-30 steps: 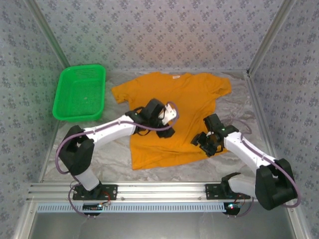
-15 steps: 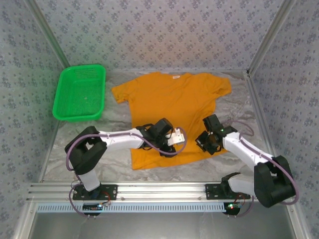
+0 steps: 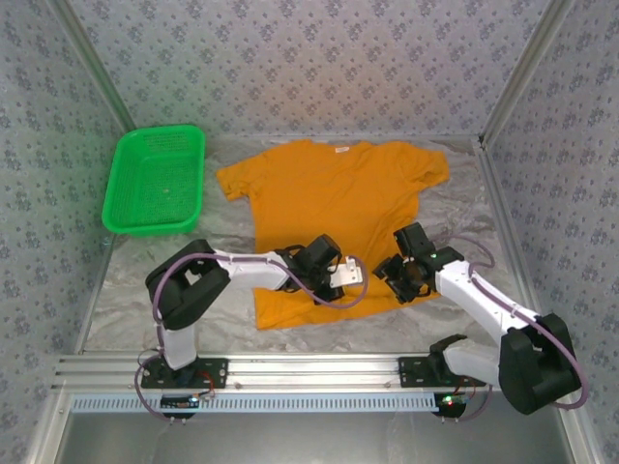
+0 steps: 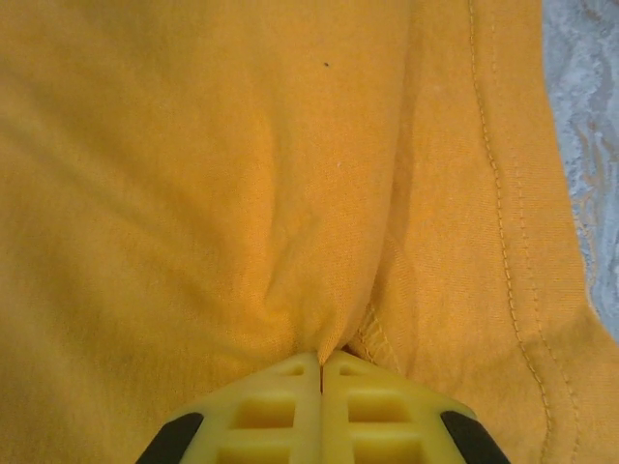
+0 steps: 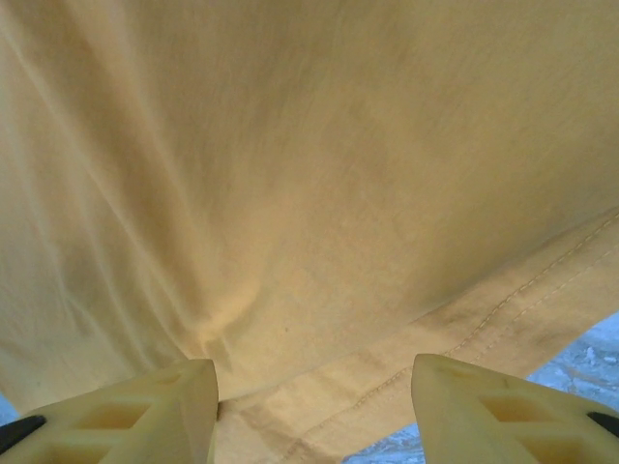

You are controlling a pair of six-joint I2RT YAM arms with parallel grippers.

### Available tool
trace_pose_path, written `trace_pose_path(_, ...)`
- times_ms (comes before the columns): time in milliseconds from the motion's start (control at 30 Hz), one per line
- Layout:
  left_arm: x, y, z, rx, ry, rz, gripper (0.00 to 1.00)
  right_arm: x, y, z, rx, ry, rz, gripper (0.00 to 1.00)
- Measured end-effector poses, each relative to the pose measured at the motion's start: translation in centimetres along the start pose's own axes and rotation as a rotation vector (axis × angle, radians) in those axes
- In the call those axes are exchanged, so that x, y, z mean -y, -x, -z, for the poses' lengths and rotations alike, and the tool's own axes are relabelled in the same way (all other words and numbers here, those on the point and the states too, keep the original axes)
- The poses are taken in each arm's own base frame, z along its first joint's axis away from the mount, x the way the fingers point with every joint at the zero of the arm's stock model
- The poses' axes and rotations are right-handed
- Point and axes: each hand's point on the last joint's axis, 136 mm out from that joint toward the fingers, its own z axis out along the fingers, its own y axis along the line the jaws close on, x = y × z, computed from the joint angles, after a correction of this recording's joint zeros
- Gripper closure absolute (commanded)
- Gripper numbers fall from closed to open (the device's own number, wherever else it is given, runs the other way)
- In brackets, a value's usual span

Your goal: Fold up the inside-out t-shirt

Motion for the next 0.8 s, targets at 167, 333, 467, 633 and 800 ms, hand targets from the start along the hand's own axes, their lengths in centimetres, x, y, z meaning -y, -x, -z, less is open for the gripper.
trace_pose_path(167,-1.2,1.7,2.6,0.099,-0.056,0.100,1.00,-0.2,-0.9,-0.1,-0.030,0.003,0.053,0.43)
trace_pose_path(333,-1.7,4.2,4.6,0.201,-0.136,0.178,1.00,-1.2,-1.8,-0.4,-0.048,0.032,0.054,0.45)
trace_pose_path(467,-1.1,4.4,4.4,0.210,-0.200,0.216,1.00,-1.4,-1.4,-1.2,-0.024,0.018,-0.001,0.61)
trace_pose_path(633,-1.0,3.7,3.2,0.199,-0.271,0.260,1.00,-0.9,0.3,-1.4,0.046,-0.003,-0.113,0.71)
trace_pose_path(800,-2.7,3.5,2.7,0.205,-0.295,0.320,0.98,-0.8,1.7,-1.8,0.080,-0.032,-0.180,0.81)
